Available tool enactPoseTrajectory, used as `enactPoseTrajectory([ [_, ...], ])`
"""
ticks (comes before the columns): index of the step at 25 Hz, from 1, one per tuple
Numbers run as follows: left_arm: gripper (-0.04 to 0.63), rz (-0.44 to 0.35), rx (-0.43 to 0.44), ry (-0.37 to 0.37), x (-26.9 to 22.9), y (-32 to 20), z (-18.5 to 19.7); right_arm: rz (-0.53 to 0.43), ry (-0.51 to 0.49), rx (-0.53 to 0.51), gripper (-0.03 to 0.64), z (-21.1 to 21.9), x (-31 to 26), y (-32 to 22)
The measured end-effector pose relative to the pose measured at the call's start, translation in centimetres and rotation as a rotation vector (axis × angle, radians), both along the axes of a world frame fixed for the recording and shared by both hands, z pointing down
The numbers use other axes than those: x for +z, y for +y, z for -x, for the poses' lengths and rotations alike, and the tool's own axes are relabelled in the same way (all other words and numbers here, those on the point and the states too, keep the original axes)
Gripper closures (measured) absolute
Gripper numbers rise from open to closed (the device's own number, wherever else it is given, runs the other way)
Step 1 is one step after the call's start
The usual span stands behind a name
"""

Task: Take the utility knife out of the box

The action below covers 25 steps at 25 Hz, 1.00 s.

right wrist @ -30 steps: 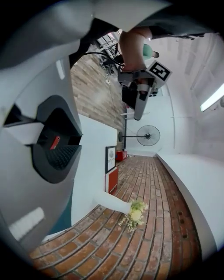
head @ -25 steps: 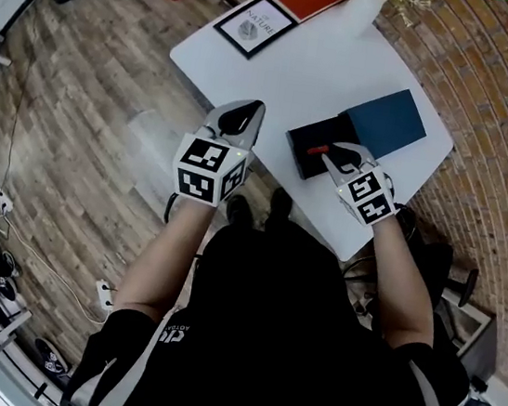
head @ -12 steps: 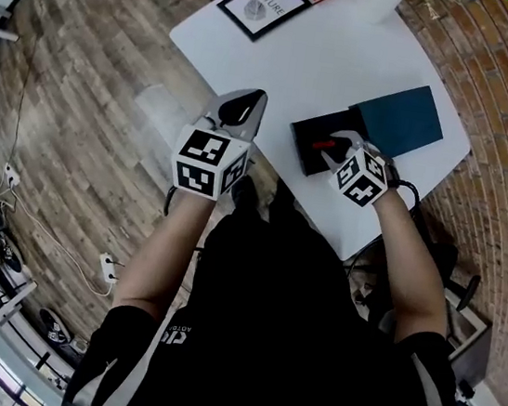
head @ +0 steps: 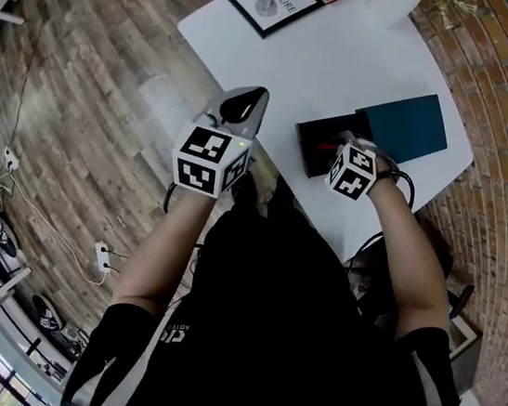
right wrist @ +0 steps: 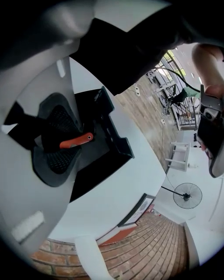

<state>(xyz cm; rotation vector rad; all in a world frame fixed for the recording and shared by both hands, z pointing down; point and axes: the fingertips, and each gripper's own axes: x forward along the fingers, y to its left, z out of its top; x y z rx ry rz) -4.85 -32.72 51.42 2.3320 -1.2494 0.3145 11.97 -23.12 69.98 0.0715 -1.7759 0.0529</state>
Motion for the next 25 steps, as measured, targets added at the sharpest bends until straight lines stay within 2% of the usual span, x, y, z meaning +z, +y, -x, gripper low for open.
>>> enactPoseTrajectory([
  [6, 0.588, -0.003, -0.02, 0.004, -0.1, 0.0, 1.0, 0.021, 0.029, -0.036, 0.511, 0.1, 0.4, 0.0],
  [9, 0.588, -0.004, -0.028, 0.007, -0.2, 0.2, 1.2, 0.045, 0.016, -0.043, 0.539, 0.2, 0.4, 0.4],
  [19, 0.588, 0.002, -0.031, 0.012, 0.4, 1.2, 0.8, 0.048, -0.034, -0.024, 0.563, 0.1, 0.5, 0.4],
  [25, 0.588, -0.001, -0.026, 0.006, -0.2, 1.8, 0.7, 0.088, -0.067, 0.034, 0.565, 0.4, -0.5, 0.5],
])
